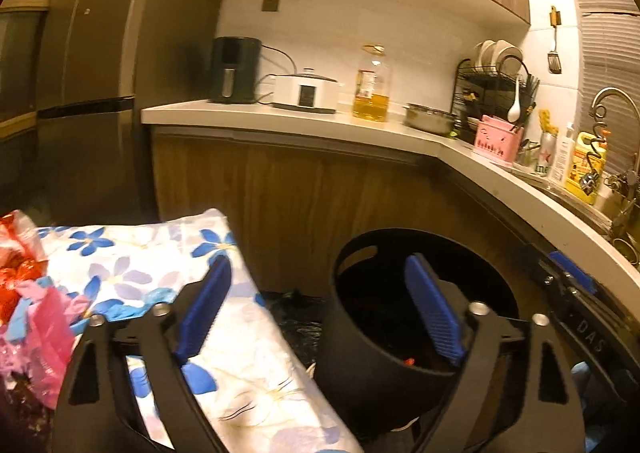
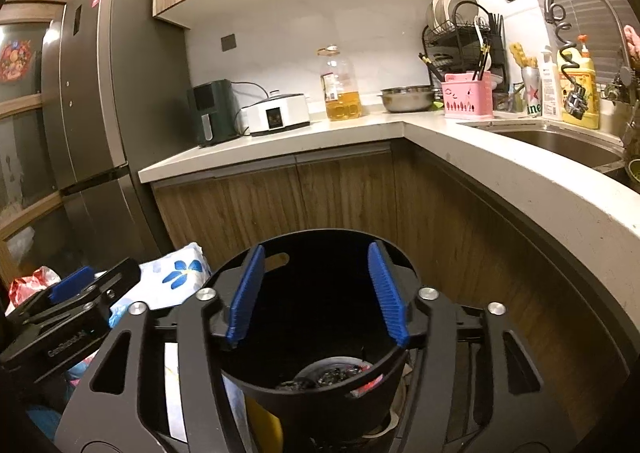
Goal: Collect trash
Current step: 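Open both tools to drop the bags into the black bin, then move both tools back over the table, then grasp the pink bag with the right tool while the left tool grasps the black bag, then carry the pink bag and black bag over the black trash bin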
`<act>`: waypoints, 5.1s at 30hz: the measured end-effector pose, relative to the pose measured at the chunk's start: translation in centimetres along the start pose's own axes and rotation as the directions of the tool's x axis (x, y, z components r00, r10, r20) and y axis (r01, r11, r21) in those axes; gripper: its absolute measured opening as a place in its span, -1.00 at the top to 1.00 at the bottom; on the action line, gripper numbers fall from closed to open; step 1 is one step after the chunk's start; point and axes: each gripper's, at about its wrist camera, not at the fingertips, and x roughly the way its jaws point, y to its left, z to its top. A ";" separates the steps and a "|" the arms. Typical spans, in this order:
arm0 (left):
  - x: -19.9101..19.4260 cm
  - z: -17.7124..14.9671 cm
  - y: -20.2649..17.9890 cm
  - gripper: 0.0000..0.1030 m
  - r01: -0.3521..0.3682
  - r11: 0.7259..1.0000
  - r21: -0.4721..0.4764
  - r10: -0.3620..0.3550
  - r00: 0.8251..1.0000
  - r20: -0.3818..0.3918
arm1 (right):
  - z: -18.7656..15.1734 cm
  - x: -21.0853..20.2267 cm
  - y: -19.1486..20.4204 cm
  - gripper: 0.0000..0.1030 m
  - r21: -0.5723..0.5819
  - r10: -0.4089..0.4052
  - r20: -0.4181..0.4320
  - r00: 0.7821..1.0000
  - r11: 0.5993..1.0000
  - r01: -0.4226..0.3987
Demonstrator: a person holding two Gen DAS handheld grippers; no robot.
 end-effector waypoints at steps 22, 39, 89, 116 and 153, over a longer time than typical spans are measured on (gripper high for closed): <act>-8.2 -2.2 3.8 -0.88 -0.120 0.993 0.021 0.120 0.993 0.009 | -1.7 -7.9 3.8 -0.55 -0.009 0.004 0.042 0.999 1.000 -0.003; -13.5 -7.4 12.8 -0.88 -0.293 0.956 -0.025 0.293 0.956 -0.005 | -6.4 -10.9 10.2 -0.56 -0.041 0.120 -0.019 0.993 0.992 -0.121; -9.5 -9.4 17.6 -0.77 -0.297 0.953 0.054 0.301 0.946 -0.122 | -9.4 -6.5 18.1 0.89 -0.054 0.369 -0.119 0.922 0.925 -0.377; -12.7 -8.1 18.2 0.42 -0.247 0.965 -0.086 0.235 0.963 -0.129 | -8.7 -9.2 16.3 0.89 -0.055 0.357 -0.077 0.931 0.931 -0.361; -2.6 2.4 -1.7 0.40 0.235 0.968 0.085 -0.239 0.970 0.046 | 0.4 -5.7 1.4 0.89 0.019 0.022 0.131 0.991 1.000 -0.025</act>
